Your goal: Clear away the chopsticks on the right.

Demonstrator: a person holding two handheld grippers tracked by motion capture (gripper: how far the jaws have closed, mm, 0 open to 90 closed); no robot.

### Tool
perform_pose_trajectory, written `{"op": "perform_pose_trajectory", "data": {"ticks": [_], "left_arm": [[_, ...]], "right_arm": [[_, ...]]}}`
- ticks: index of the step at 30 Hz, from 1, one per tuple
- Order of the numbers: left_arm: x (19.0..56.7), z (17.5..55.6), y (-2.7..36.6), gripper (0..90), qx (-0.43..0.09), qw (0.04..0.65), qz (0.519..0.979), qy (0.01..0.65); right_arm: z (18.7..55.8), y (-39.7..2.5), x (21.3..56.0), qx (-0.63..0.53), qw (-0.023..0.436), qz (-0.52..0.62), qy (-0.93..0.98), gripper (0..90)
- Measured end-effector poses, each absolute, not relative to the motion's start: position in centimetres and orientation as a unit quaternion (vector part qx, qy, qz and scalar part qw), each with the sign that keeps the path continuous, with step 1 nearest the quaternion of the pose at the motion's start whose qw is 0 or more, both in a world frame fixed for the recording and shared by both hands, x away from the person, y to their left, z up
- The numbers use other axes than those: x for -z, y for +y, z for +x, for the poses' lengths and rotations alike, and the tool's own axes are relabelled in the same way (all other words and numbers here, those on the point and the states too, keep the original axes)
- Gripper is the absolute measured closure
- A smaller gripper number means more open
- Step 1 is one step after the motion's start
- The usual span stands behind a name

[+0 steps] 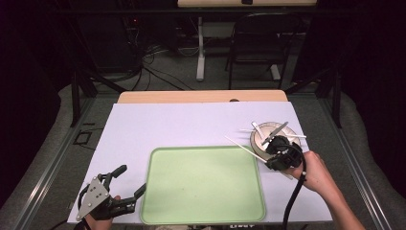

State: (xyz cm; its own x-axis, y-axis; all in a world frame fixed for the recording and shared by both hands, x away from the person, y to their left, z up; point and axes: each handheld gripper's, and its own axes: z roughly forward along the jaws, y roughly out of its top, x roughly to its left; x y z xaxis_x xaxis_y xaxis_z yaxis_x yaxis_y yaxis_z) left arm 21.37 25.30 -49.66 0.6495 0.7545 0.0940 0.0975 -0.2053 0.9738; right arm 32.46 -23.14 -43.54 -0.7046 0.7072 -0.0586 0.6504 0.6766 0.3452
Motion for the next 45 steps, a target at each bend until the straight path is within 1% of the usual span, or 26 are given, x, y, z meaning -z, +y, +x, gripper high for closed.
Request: {"op": "perform_pose_trajectory", "data": {"ticks": [8,12,15,23,27,32,33,34,41,43,44,45], "left_arm": [[49.6,21.3,25.3,15.3,-0.296,0.557,0.718,0.294],[49.6,21.3,25.3,15.3,-0.295,0.558,0.717,0.296],[49.6,21.2,25.3,15.3,-0.294,0.558,0.718,0.294],[49.6,21.3,25.3,15.3,-0.294,0.558,0.718,0.295],[49.6,21.2,25.3,15.3,-0.296,0.557,0.718,0.294],[49.6,21.3,25.2,15.3,-0.294,0.558,0.719,0.293],[49.6,21.2,25.3,15.3,-0.294,0.558,0.719,0.292],[49.6,21.2,25.3,15.3,-0.295,0.558,0.719,0.291],[49.6,21.3,25.3,15.3,-0.293,0.559,0.719,0.292],[49.6,21.3,25.3,15.3,-0.293,0.559,0.719,0.292],[49.6,21.3,25.3,15.3,-0.293,0.559,0.718,0.292],[49.6,21.3,25.3,15.3,-0.293,0.559,0.718,0.292]], "right_arm": [[30.6,-22.5,45.6,-0.152,0.077,0.408,0.897,83.6],[29.5,-22.2,46.7,-0.167,0.078,0.415,0.891,83.6],[29.0,-22.3,47.2,-0.179,0.087,0.423,0.884,83.8],[27.9,-21.8,49.2,-0.188,0.083,0.447,0.870,83.8],[28.0,-21.5,49.9,-0.189,0.077,0.454,0.867,83.9],[28.5,-20.8,50.9,-0.210,0.081,0.473,0.852,83.9],[28.6,-20.7,50.7,-0.188,0.071,0.478,0.855,83.9],[28.7,-20.5,51.1,-0.206,0.074,0.481,0.849,83.9],[29.5,-18.9,52.8,-0.203,0.053,0.486,0.848,83.5],[29.5,-18.6,53.0,-0.204,0.057,0.477,0.853,82.5],[29.5,-18.5,52.7,-0.180,0.050,0.474,0.860,79.5],[29.5,-18.5,52.7,-0.178,0.049,0.472,0.862,78.2]]}}
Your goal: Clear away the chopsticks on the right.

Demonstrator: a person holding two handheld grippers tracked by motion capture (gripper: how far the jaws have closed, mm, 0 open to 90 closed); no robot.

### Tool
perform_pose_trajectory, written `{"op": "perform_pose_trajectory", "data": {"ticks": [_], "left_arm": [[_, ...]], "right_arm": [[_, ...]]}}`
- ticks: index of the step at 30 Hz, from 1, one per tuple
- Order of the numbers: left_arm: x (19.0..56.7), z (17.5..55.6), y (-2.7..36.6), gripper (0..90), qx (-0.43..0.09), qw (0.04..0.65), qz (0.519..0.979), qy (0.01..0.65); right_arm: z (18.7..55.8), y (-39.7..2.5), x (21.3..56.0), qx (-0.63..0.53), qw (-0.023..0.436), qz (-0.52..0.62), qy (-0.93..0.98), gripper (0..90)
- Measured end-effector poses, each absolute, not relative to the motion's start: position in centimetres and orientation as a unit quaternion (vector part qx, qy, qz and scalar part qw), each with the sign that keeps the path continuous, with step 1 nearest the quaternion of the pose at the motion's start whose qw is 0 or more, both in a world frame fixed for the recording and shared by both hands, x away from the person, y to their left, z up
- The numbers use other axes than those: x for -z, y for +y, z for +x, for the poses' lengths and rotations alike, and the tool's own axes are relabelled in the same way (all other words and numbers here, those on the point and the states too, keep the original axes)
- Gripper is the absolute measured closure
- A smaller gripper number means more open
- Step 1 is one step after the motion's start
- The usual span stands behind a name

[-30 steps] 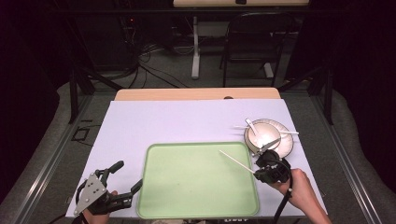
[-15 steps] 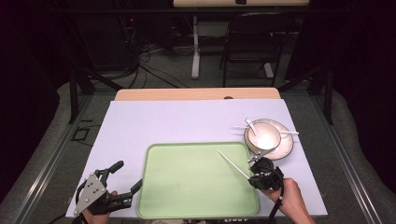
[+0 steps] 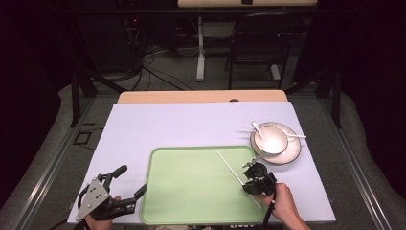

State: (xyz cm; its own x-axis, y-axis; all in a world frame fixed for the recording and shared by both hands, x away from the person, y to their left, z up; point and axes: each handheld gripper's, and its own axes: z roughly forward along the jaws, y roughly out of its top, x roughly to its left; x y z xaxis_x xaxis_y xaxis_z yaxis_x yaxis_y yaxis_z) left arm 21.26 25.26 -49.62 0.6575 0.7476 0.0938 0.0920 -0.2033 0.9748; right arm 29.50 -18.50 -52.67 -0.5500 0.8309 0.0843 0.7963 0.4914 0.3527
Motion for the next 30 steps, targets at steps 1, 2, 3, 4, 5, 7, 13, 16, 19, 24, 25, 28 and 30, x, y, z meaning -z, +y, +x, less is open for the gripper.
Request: {"op": "perform_pose_trajectory", "data": {"ticks": [1,2,3,4,5,7,13,16,19,24,25,28,30], "left_arm": [[49.6,21.3,25.3,15.3,-0.293,0.559,0.719,0.292],[49.6,21.3,25.2,15.3,-0.293,0.557,0.720,0.292],[49.6,21.3,25.2,15.3,-0.293,0.558,0.720,0.291],[49.6,21.3,25.3,15.3,-0.293,0.559,0.719,0.291],[49.6,21.3,25.3,15.3,-0.294,0.559,0.719,0.290],[49.6,21.2,25.3,15.3,-0.293,0.559,0.720,0.290],[49.6,21.3,25.3,15.3,-0.292,0.558,0.719,0.292],[49.6,21.3,25.3,15.3,-0.293,0.558,0.719,0.292],[49.6,21.3,25.3,15.3,-0.293,0.557,0.721,0.291],[49.7,21.3,25.3,15.3,-0.293,0.556,0.721,0.291],[49.7,21.3,25.3,15.3,-0.294,0.557,0.720,0.292],[49.7,21.4,25.3,15.3,-0.294,0.555,0.722,0.291],[49.7,21.3,25.2,15.3,-0.294,0.555,0.722,0.291]], "right_arm": [[29.5,-18.5,52.8,-0.186,0.051,0.471,0.861,76.2],[29.4,-18.4,52.9,-0.196,0.058,0.468,0.860,74.2],[29.4,-18.4,52.9,-0.197,0.063,0.467,0.860,72.1],[29.3,-18.5,52.7,-0.190,0.059,0.463,0.864,68.0],[29.3,-18.6,52.7,-0.191,0.062,0.460,0.865,64.4],[29.1,-18.8,52.3,-0.191,0.063,0.445,0.872,52.5],[28.6,-19.9,51.0,-0.222,0.090,0.413,0.879,35.4],[28.4,-20.5,50.1,-0.236,0.107,0.389,0.884,31.7],[28.4,-21.1,49.3,-0.235,0.111,0.372,0.891,20.3],[28.3,-22.4,47.5,-0.258,0.138,0.354,0.888,12.4],[28.3,-22.7,47.3,-0.261,0.138,0.350,0.889,10.7],[28.2,-23.7,46.5,-0.267,0.151,0.345,0.887,8.3],[28.3,-24.5,46.0,-0.275,0.157,0.343,0.884,7.2]]}}
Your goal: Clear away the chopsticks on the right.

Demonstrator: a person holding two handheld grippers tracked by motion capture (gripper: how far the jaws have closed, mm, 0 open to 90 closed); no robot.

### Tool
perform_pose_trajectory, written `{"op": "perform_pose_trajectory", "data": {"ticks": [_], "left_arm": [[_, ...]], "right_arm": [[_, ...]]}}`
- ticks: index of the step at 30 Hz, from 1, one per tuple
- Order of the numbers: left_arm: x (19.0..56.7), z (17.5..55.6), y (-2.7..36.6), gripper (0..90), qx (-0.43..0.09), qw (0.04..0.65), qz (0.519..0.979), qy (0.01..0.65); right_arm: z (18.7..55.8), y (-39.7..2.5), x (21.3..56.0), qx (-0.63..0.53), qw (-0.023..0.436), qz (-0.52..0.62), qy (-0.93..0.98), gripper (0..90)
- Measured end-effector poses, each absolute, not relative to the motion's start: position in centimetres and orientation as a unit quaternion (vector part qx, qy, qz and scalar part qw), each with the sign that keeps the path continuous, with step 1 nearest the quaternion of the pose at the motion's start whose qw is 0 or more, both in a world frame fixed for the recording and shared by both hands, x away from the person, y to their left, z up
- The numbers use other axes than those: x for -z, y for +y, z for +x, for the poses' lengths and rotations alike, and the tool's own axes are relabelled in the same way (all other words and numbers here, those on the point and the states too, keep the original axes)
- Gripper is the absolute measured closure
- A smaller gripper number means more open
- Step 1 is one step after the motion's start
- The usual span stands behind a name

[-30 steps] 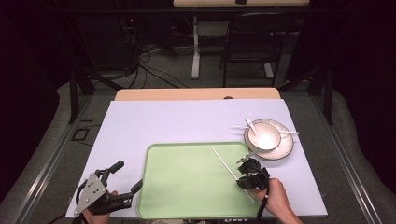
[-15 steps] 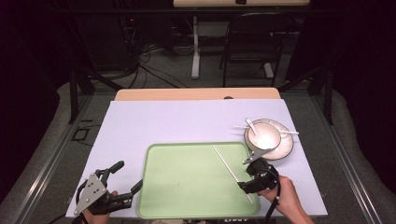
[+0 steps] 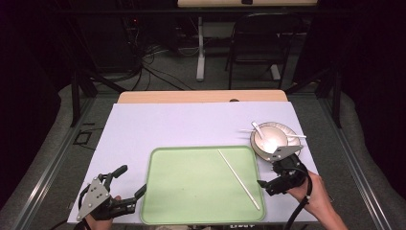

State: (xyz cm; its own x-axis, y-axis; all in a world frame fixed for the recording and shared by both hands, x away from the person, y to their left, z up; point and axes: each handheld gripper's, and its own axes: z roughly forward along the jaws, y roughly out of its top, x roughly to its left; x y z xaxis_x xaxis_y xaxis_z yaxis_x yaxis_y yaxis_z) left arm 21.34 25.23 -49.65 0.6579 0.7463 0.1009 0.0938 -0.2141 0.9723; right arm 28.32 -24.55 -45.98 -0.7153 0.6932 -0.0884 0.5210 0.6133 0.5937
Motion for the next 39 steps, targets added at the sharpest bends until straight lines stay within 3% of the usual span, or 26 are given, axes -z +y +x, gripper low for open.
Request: {"op": "perform_pose_trajectory", "data": {"ticks": [8,19,39], "left_arm": [[49.6,21.3,25.3,15.3,-0.294,0.555,0.721,0.292],[49.7,21.3,25.3,15.3,-0.294,0.556,0.721,0.293],[49.7,21.3,25.3,15.3,-0.293,0.557,0.719,0.294]], "right_arm": [[29.7,-27.3,43.5,-0.276,0.188,0.342,0.878,0.0],[33.9,-30.3,40.3,-0.256,0.226,0.325,0.882,0.0],[43.7,-32.4,38.8,-0.168,0.189,0.286,0.924,0.0]]}}
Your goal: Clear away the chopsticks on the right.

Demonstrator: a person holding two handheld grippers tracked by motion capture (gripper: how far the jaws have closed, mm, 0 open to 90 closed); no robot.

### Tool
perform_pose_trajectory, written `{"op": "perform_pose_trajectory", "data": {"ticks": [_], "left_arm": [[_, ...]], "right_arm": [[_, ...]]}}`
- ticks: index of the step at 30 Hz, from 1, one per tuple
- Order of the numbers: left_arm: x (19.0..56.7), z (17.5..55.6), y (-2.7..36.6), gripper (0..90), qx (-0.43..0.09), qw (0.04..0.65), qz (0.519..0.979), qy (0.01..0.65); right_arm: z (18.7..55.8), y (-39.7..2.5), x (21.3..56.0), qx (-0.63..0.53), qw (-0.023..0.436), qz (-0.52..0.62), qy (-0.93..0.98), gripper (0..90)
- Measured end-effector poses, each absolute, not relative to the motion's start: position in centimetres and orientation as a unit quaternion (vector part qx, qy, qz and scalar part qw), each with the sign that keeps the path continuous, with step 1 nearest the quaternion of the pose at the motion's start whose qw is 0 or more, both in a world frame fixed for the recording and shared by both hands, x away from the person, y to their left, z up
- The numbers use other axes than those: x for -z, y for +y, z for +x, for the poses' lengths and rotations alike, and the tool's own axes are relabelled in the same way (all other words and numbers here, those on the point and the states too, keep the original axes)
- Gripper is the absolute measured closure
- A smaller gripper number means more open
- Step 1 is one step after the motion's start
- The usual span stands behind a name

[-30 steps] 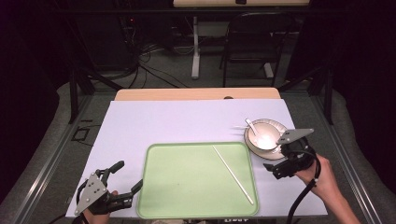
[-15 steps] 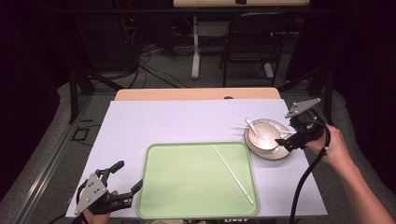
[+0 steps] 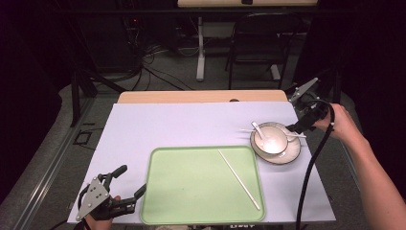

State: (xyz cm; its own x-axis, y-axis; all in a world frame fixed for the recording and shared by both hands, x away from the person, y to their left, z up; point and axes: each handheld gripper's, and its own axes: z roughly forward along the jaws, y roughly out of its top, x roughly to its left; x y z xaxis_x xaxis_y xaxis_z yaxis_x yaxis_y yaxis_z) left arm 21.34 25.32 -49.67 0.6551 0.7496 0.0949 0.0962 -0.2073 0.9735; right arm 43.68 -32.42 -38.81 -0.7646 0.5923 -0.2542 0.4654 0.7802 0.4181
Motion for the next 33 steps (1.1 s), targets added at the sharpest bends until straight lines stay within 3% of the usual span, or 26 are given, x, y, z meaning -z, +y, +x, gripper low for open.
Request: {"op": "perform_pose_trajectory", "data": {"ticks": [14,24,33], "left_arm": [[49.7,21.4,25.3,15.3,-0.293,0.557,0.718,0.296],[49.7,21.3,25.4,15.3,-0.293,0.558,0.718,0.296],[49.7,21.3,25.4,15.3,-0.293,0.557,0.718,0.296]], "right_arm": [[47.5,-32.8,39.8,-0.106,0.164,0.268,0.944,0.0],[49.2,-33.2,41.5,-0.093,0.148,0.269,0.947,17.1],[50.4,-33.2,43.4,-0.058,0.124,0.268,0.954,21.5]]}}
